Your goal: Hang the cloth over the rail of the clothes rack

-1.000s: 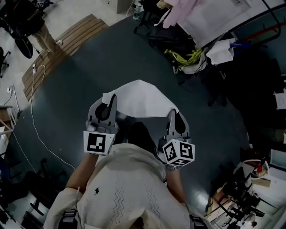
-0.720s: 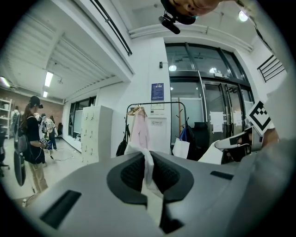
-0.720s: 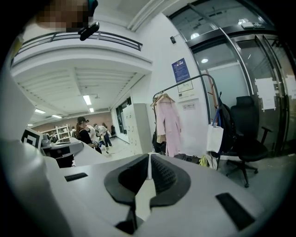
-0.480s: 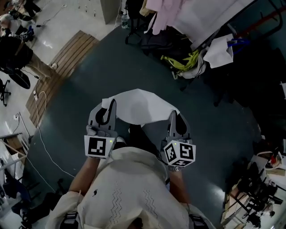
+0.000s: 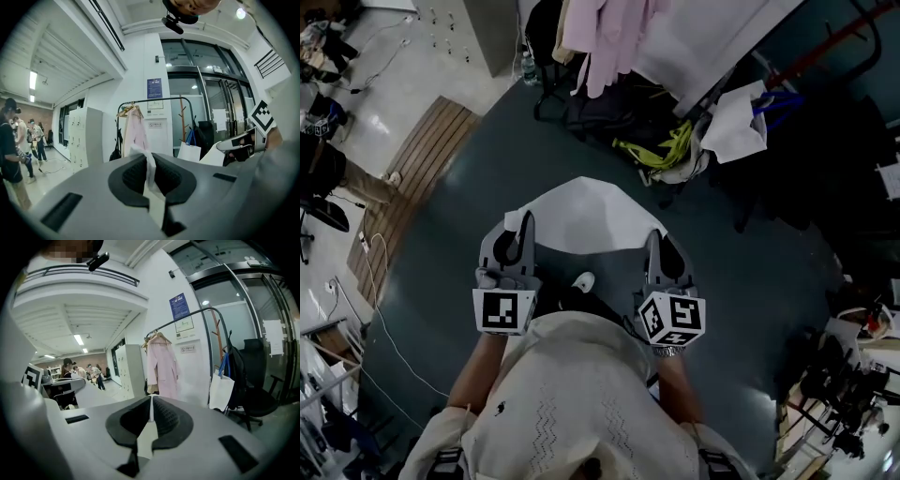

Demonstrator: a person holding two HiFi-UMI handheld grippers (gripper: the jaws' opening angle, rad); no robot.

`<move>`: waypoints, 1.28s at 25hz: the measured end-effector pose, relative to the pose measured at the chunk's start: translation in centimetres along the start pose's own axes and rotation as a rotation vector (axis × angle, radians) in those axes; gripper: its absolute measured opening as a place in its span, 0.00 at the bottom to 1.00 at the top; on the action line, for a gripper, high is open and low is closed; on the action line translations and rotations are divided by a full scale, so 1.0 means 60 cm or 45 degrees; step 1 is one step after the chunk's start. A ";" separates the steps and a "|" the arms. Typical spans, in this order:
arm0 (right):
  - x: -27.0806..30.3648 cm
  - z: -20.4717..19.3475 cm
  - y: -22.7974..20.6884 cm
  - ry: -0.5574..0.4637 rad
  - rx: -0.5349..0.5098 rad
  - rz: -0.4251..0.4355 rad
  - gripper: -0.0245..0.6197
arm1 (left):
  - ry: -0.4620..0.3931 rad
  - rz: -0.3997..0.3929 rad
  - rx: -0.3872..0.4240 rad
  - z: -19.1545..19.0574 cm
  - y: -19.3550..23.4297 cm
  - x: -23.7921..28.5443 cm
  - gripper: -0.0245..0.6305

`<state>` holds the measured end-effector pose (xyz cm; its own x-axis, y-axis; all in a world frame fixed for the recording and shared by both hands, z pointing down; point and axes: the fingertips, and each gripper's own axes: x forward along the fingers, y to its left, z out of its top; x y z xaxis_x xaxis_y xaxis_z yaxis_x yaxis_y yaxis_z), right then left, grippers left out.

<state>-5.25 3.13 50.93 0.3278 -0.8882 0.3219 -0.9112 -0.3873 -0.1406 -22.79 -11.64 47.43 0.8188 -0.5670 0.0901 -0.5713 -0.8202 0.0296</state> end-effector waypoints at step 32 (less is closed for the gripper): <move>0.326 0.400 -0.190 -0.261 0.044 -0.708 0.07 | -0.356 -0.661 0.132 0.271 0.157 0.672 0.07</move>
<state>17.55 -15.77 36.40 0.7985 -0.5778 0.1688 -0.5811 -0.8131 -0.0340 5.76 -43.47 35.18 0.9814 -0.0768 -0.1758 -0.0952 -0.9905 -0.0992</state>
